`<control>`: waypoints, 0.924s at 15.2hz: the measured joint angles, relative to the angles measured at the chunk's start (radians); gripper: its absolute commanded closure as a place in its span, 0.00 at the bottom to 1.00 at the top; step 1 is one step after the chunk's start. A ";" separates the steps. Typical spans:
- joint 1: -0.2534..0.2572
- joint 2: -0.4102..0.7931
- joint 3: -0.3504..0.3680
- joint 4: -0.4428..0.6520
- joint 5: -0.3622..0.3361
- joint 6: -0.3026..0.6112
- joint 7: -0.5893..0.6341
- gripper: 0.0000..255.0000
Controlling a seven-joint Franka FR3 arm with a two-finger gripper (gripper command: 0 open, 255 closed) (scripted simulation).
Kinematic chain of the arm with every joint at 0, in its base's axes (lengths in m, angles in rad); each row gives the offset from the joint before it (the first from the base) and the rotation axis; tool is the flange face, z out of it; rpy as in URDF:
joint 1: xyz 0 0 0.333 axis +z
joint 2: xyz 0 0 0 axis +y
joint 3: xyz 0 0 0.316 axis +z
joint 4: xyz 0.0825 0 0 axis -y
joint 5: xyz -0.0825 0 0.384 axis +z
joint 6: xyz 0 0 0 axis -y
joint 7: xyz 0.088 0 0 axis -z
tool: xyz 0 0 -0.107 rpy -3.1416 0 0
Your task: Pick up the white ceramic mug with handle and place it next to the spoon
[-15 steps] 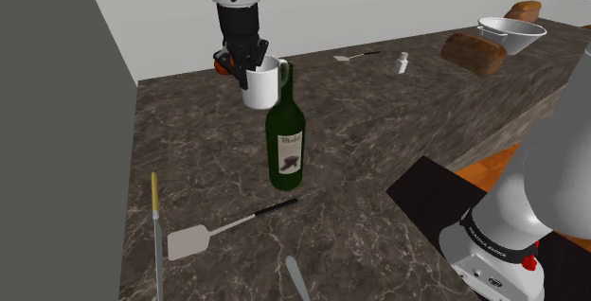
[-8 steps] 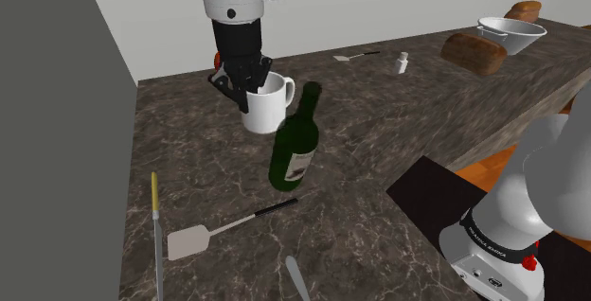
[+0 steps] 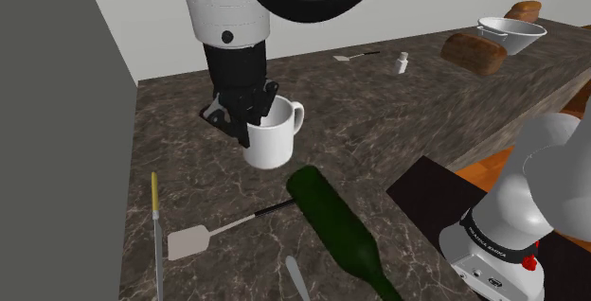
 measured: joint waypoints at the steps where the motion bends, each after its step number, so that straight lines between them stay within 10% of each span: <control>1: 0.012 -0.004 0.014 -0.002 0.002 -0.002 0.025 1.00; 14: 0.148 -0.041 0.183 -0.032 0.030 -0.002 0.321 1.00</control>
